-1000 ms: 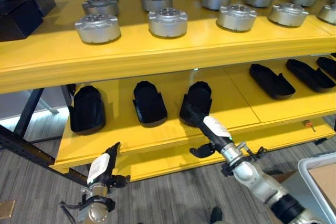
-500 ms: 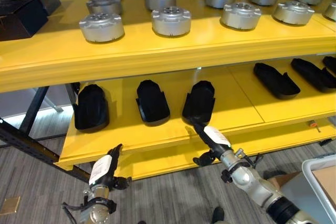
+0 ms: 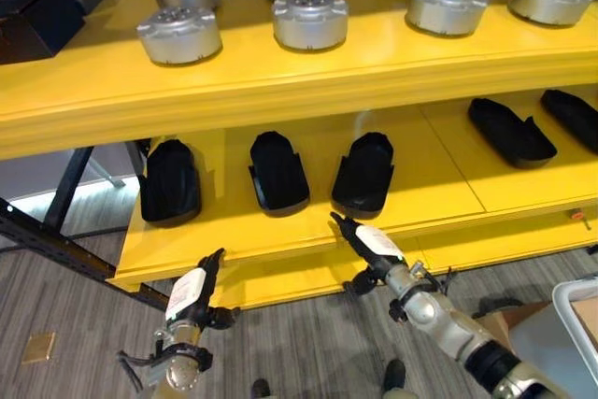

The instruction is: Move parts from the plastic box to the shelf.

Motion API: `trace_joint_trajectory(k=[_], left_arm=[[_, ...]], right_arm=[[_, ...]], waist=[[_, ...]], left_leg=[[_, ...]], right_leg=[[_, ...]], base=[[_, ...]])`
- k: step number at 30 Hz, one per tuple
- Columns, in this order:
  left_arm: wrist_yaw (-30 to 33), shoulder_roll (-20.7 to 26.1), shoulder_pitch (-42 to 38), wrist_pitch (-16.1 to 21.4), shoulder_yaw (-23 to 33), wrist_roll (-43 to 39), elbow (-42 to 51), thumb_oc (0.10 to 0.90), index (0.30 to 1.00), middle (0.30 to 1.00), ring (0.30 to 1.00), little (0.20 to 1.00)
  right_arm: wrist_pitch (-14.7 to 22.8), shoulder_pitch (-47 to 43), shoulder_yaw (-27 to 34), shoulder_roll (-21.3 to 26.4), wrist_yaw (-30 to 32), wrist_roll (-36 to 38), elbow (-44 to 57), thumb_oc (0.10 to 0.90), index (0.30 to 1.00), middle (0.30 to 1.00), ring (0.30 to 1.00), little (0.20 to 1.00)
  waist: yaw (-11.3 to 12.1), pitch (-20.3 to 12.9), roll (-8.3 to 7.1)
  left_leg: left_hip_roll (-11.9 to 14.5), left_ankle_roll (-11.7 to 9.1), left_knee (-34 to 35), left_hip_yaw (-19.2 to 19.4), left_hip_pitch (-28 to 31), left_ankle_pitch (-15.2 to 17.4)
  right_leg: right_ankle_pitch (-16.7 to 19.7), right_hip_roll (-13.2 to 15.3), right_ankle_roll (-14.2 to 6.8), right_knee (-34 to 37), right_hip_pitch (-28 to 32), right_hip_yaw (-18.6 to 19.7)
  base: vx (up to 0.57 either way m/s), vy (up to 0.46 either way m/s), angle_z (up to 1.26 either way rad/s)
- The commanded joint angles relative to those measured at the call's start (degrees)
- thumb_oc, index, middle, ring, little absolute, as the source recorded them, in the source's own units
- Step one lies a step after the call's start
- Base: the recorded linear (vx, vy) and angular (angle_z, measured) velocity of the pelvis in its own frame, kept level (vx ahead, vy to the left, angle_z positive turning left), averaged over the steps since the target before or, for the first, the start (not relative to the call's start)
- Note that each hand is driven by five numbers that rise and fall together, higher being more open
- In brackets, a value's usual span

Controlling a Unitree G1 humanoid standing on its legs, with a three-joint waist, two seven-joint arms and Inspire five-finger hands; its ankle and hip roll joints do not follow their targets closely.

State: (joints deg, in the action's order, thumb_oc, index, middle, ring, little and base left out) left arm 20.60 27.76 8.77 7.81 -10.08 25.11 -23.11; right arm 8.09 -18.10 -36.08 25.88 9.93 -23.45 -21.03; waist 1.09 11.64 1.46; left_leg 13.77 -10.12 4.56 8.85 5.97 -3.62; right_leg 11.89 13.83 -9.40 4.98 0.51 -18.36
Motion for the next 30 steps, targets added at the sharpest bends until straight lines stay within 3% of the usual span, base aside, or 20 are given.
trace_joint_trajectory(k=[1,21,30], left_arm=[[0.0,3.9,-1.8,0.1,-0.3,-0.6,1.3,0.900,1.000,1.000,1.000,1.000],[0.2,4.4,-2.9,-0.6,-0.1,-1.0,1.4,0.900,1.000,1.000,1.000,1.000],[0.7,4.0,-2.9,-0.9,0.5,-1.1,-0.3,0.900,1.000,1.000,1.000,1.000]], right_arm=[[3.0,-10.3,-0.1,-3.6,3.3,-0.7,2.6,0.900,1.000,1.000,1.000,1.000],[1.4,-13.2,-1.1,-3.7,3.5,-3.6,-1.7,0.900,1.000,1.000,1.000,1.000],[1.1,-9.7,1.6,-0.2,3.8,-4.6,-1.5,0.900,1.000,1.000,1.000,1.000]], waist=[[1.2,3.3,-4.38],[2.6,5.9,-5.07],[1.9,7.1,-4.92]], left_leg=[[-2.3,3.8,-0.6,-1.5,-0.4,2.1],[-2.7,4.3,-2.2,-3.2,-3.6,2.3],[-2.6,4.2,-2.6,-3.0,-4.4,2.2]], right_leg=[[-6.7,4.7,-2.2,-6.5,4.1,-2.4],[-7.1,5.0,-2.0,-7.8,2.1,-3.0],[-7.2,5.0,-2.0,-8.5,0.8,-2.6]], base=[[-0.02,0.007,0.05],[0.00,0.007,0.05],[0.00,0.000,0.00]])
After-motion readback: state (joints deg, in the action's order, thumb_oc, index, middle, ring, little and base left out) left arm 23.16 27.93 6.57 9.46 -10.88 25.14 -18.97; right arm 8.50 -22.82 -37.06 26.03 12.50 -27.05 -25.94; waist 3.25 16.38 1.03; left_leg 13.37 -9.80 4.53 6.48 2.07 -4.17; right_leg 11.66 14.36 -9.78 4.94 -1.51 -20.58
